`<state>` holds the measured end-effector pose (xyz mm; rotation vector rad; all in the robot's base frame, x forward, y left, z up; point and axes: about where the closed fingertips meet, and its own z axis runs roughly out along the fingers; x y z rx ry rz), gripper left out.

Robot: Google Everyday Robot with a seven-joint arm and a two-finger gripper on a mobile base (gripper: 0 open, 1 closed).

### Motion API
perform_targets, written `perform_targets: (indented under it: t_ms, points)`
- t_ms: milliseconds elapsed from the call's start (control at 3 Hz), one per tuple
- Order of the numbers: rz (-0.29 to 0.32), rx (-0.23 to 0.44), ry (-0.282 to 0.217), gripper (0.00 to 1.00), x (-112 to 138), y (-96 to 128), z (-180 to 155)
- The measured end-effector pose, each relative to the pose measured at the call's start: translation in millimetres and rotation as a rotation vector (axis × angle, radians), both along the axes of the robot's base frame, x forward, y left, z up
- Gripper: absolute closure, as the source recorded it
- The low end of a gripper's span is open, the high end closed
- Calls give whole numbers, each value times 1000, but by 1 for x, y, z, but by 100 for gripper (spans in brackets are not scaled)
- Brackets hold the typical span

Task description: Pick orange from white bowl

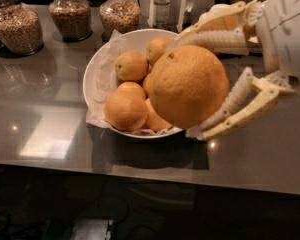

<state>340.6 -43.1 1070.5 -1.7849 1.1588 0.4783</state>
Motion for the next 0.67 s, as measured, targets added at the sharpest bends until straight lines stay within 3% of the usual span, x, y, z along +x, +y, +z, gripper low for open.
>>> perform_targets:
  t_ms: [333,667]
  points:
    - [49,-21,-72,100,-5,3,2]
    - [49,-21,-72,100,-5,3,2]
